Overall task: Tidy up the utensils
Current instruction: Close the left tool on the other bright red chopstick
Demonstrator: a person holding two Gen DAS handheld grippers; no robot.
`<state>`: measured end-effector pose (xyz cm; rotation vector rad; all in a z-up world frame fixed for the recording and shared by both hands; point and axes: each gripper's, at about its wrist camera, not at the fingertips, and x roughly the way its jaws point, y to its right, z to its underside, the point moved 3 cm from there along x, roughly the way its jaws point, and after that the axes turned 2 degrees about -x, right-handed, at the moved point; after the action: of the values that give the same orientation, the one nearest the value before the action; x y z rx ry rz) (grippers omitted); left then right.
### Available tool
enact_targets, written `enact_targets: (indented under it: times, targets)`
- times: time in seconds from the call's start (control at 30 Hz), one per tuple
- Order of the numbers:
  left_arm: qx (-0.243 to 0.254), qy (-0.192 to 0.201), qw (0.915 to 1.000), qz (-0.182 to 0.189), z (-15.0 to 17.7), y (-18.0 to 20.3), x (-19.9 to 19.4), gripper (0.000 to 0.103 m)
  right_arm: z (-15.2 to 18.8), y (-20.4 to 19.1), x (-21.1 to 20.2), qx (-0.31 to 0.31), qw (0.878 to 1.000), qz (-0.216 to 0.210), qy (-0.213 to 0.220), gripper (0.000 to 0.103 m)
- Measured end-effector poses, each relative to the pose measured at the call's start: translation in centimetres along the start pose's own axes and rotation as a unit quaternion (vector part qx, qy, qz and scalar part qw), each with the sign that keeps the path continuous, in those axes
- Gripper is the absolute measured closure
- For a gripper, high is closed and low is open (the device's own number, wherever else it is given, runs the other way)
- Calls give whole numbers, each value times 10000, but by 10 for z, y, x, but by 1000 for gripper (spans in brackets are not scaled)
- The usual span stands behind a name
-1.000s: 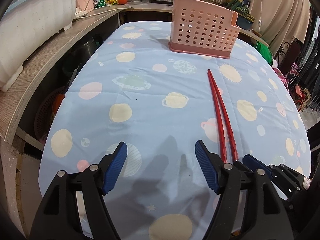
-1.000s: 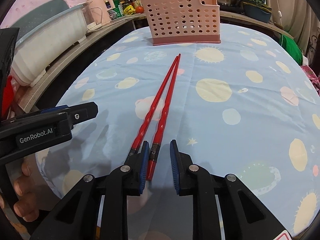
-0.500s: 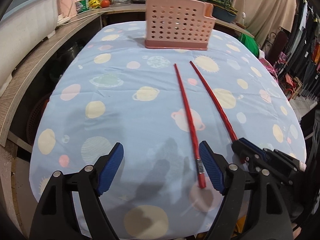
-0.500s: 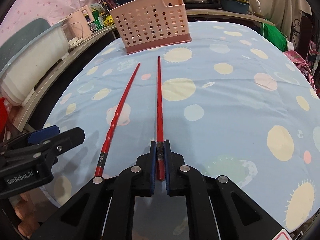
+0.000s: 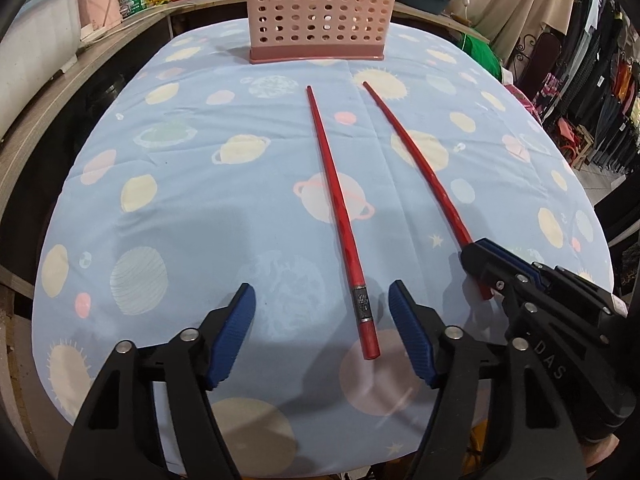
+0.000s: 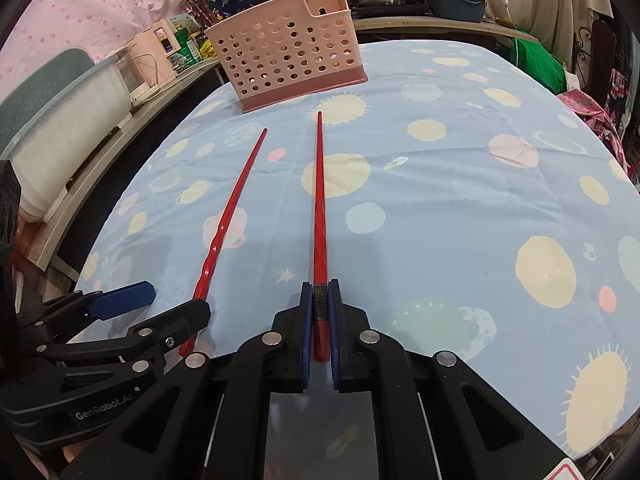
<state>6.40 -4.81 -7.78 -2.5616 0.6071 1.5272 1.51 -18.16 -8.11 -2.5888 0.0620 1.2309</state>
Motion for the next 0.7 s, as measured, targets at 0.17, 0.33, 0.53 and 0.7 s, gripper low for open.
enact_targets:
  times: [0.17,0.33,0.53,0.7]
  targets:
    - [104,50,9999,-122,2,2,-1,53,0,0,0,2,10000,3,0,96]
    - [136,65,9998,-89,2,3,-2,78,0,0,0,-9,10000,6,-2,96]
    - [151,0,9999,-42,2,4,-2,96,2,-1,-2,16,10000,-39,-21,96]
    - [69,-32,10000,-10,1,3,-7,96,-2,-4,-10,19,9999,-106,36,96]
